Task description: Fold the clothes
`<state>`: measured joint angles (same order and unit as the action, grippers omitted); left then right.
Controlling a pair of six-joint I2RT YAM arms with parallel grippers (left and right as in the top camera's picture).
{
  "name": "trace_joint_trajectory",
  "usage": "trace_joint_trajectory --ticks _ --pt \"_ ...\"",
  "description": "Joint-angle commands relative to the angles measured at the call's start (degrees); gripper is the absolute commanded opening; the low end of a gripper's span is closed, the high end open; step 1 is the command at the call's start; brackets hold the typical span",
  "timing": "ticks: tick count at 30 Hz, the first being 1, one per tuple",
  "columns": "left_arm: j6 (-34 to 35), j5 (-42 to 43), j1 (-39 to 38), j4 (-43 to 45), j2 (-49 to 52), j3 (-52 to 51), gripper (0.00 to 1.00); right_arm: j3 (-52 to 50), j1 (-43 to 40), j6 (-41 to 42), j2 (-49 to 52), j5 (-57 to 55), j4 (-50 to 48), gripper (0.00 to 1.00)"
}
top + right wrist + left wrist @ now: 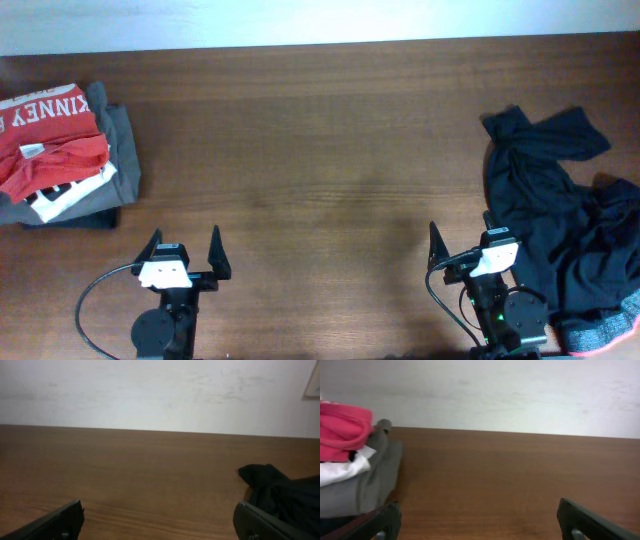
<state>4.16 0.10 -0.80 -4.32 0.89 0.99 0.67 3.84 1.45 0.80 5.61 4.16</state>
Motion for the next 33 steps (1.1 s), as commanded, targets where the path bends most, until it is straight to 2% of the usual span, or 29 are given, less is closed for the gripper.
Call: trace_joint_trajectory --ticks 1,10,15,22,27,33 --pt "-0.09 3.17 -0.22 -1.42 0.07 2.03 0.99 2.47 -0.11 2.29 -0.33 0.79 2.86 0.99" --pt "-0.11 3.15 -0.22 -9.77 8.61 14.34 0.99 17.79 -0.11 2.29 6.47 -5.53 16.7 0.99" --pt "-0.11 3.17 -0.22 -13.05 20.39 24.41 0.99 30.29 -0.13 2.49 18.78 -11.39 27.15 0.99" --pt "-0.11 3.19 -0.22 -21.27 36.39 36.46 0.99 42.51 -1.33 2.49 38.93 -13.2 36.57 0.99" --pt "-0.11 4.26 -0.22 -28.59 46.58 42.71 0.99 48.81 -8.07 2.47 55.52 -9.44 40.04 0.99" --pt "-0.09 12.22 -0.22 -28.98 52.83 43.21 0.99 49.11 -19.39 2.49 68.63 -4.22 40.76 0.99"
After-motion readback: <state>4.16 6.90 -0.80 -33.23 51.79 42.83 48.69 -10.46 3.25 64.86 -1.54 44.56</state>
